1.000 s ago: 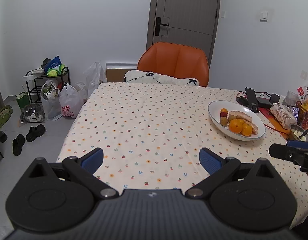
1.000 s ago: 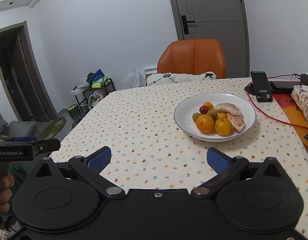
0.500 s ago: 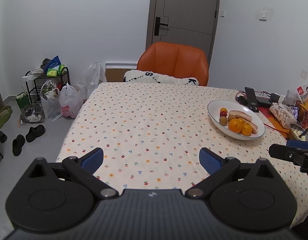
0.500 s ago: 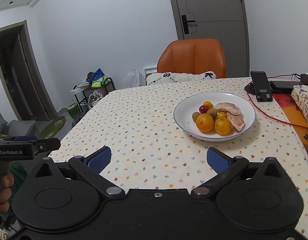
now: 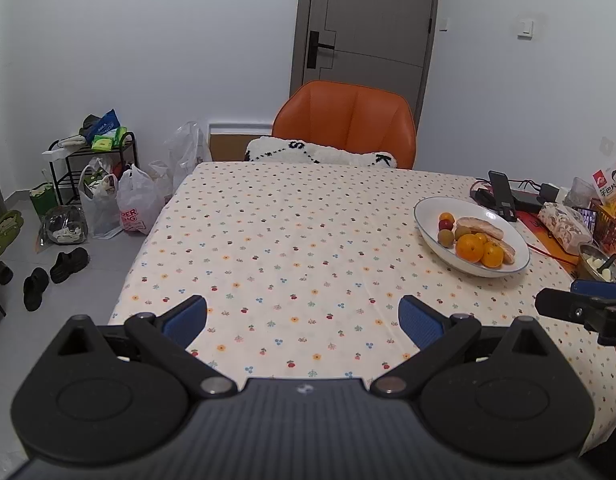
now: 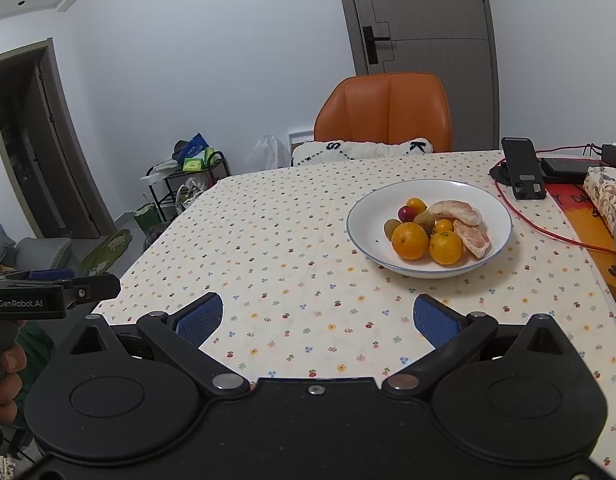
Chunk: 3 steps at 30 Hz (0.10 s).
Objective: Organize fruits
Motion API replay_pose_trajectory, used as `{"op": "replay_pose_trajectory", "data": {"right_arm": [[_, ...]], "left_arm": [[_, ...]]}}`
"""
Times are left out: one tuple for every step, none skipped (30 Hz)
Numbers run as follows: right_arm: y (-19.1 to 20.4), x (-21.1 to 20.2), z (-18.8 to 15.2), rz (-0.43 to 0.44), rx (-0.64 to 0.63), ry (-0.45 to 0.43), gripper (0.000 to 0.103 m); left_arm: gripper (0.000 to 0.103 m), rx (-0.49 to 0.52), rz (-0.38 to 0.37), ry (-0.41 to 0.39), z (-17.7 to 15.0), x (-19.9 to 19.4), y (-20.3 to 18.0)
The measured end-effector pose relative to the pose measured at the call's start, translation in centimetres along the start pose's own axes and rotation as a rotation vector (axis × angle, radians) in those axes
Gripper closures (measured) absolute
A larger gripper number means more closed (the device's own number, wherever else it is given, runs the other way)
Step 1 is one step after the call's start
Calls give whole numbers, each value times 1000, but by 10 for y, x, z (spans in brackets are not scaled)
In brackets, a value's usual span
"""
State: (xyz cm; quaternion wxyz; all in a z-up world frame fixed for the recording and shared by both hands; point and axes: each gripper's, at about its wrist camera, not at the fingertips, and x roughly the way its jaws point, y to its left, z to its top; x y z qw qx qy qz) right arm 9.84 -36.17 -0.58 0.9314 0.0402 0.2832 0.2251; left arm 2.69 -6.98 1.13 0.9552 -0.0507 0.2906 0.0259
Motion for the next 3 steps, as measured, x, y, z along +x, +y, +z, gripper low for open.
{"op": "replay_pose_trajectory", "data": {"right_arm": [[0, 0, 0, 0, 1, 1, 0], [-1, 0, 0, 0, 3, 1, 0], [-1, -1, 0, 1, 3, -1, 0]], "left_arm": [[2, 1, -2, 0, 0, 0, 0], [2, 2, -3, -1, 0, 0, 0], [2, 4, -3, -2, 0, -1, -1]]}}
